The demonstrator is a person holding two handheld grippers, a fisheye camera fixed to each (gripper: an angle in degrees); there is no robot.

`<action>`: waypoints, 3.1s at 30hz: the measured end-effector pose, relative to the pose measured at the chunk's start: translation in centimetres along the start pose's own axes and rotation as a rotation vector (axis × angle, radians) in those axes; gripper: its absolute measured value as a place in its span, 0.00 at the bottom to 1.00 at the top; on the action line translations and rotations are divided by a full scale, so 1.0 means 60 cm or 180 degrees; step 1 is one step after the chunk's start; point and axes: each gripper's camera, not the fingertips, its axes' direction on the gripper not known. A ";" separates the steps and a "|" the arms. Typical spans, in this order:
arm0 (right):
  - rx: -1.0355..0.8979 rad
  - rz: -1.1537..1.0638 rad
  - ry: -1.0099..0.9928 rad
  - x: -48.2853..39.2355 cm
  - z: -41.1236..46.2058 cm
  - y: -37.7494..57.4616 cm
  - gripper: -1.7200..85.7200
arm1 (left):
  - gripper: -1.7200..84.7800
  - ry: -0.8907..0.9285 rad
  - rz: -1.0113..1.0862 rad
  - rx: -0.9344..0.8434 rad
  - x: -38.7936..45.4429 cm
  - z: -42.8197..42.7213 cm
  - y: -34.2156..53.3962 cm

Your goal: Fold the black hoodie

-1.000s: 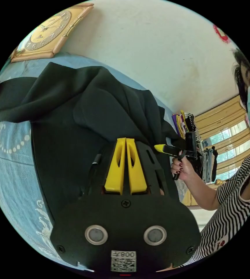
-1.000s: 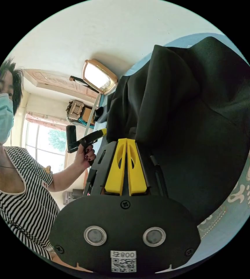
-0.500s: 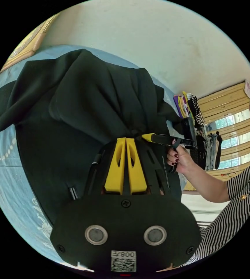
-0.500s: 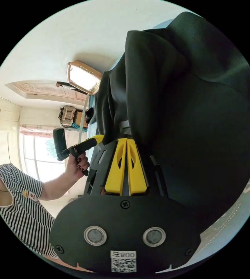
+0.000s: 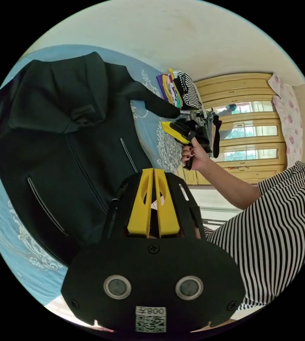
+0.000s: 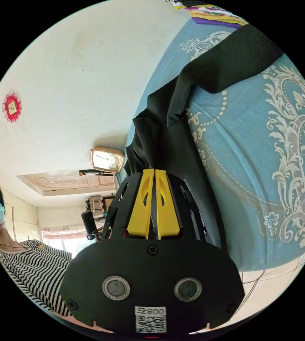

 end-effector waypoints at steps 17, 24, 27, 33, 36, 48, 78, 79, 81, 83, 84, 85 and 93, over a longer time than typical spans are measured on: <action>0.1846 0.0754 0.0048 0.128 -0.377 -0.092 0.12 | 0.11 -0.0010 0.0276 -0.1068 0.047 0.315 -0.316; 0.1821 0.0262 0.0756 0.072 -0.407 -0.140 0.14 | 0.11 0.0238 0.0313 -0.1059 0.055 0.423 -0.433; 0.1842 0.0182 0.0838 0.064 -0.417 -0.145 0.13 | 0.11 0.0297 0.0336 -0.1135 0.061 0.465 -0.461; 0.1518 0.0027 0.0996 0.043 -0.415 -0.152 0.07 | 0.10 0.0367 0.0232 -0.1174 0.057 0.522 -0.497; 0.1470 -0.0257 0.0831 0.003 -0.421 -0.142 0.04 | 0.10 0.0386 0.0221 -0.1081 0.059 0.533 -0.523; 0.0724 -0.0986 0.0277 -0.122 -0.311 -0.101 0.02 | 0.14 0.0241 0.0546 -0.0433 0.107 0.556 -0.731; 0.1429 0.1101 -0.2081 0.223 -0.370 -0.262 0.14 | 0.06 -0.0034 0.0566 -0.0418 0.109 0.536 -0.755; 0.1426 0.1122 -0.2117 0.227 -0.367 -0.266 0.14 | 0.06 0.0005 0.0537 -0.0396 0.107 0.518 -0.742; 0.1490 0.1174 -0.2246 0.240 -0.360 -0.276 0.12 | 0.06 -0.0012 0.0521 -0.0380 0.105 0.492 -0.722; 0.1440 0.1167 -0.2262 0.248 -0.352 -0.285 0.10 | 0.07 0.0041 0.0528 -0.0364 0.100 0.452 -0.696; 0.1363 0.1167 -0.2286 0.253 -0.345 -0.291 0.10 | 0.08 0.0063 0.0498 -0.0333 0.095 0.439 -0.690; 0.1367 0.1161 -0.2293 0.254 -0.343 -0.293 0.09 | 0.10 0.0162 0.0331 -0.0253 0.081 0.410 -0.678; 0.1107 0.0853 -0.2611 0.248 -0.303 -0.322 0.08 | 0.22 0.1790 -0.0799 0.0476 -0.048 0.271 -0.620</action>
